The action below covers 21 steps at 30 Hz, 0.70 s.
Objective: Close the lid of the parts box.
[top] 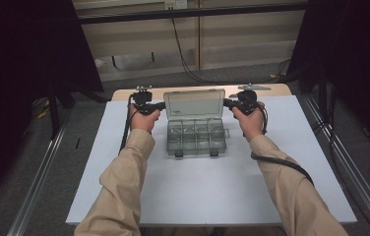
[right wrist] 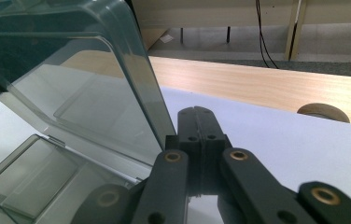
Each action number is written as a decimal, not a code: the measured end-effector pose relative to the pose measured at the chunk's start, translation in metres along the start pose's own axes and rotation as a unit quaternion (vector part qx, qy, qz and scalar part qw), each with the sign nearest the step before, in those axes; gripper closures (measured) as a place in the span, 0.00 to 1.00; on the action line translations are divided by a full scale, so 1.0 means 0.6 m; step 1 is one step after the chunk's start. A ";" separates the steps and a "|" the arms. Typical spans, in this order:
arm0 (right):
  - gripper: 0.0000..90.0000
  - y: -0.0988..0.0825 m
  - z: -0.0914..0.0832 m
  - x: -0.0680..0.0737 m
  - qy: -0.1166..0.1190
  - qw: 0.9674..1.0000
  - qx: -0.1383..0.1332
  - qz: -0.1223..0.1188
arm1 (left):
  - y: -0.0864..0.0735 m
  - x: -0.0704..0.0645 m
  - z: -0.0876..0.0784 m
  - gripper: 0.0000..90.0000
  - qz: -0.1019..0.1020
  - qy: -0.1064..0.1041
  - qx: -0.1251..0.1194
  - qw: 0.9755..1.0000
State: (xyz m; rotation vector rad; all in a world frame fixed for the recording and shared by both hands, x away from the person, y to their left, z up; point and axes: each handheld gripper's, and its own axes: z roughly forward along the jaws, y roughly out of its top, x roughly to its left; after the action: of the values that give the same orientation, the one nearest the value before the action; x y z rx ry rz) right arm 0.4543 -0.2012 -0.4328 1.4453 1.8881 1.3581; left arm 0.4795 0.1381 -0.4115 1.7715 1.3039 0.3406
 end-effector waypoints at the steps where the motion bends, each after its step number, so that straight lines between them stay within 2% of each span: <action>1: 1.00 0.000 -0.001 0.000 0.000 1.000 0.000 0.001 | -0.001 0.000 0.000 1.00 -0.003 -0.003 -0.003 1.000; 8: 1.00 -0.001 -0.004 0.003 0.001 1.000 0.003 -0.004 | -0.003 0.000 -0.003 1.00 0.007 -0.004 0.001 1.000; 9: 1.00 -0.002 -0.005 0.003 0.001 1.000 0.003 -0.005 | -0.003 -0.002 -0.003 1.00 0.002 -0.005 -0.002 1.000; 15: 1.00 -0.003 -0.007 0.005 -0.002 1.000 0.003 -0.010 | -0.006 -0.004 -0.006 1.00 0.007 -0.002 -0.002 1.000; 21: 1.00 -0.007 -0.014 0.009 0.000 1.000 0.006 -0.015 | -0.010 -0.007 -0.012 1.00 0.019 0.000 0.005 1.000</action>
State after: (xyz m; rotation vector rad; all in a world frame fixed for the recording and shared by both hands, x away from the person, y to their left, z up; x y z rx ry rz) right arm 0.4437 -0.2002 -0.4315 1.4165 1.9132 1.3348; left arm 0.4695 0.1386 -0.4108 1.8069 1.2757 0.3552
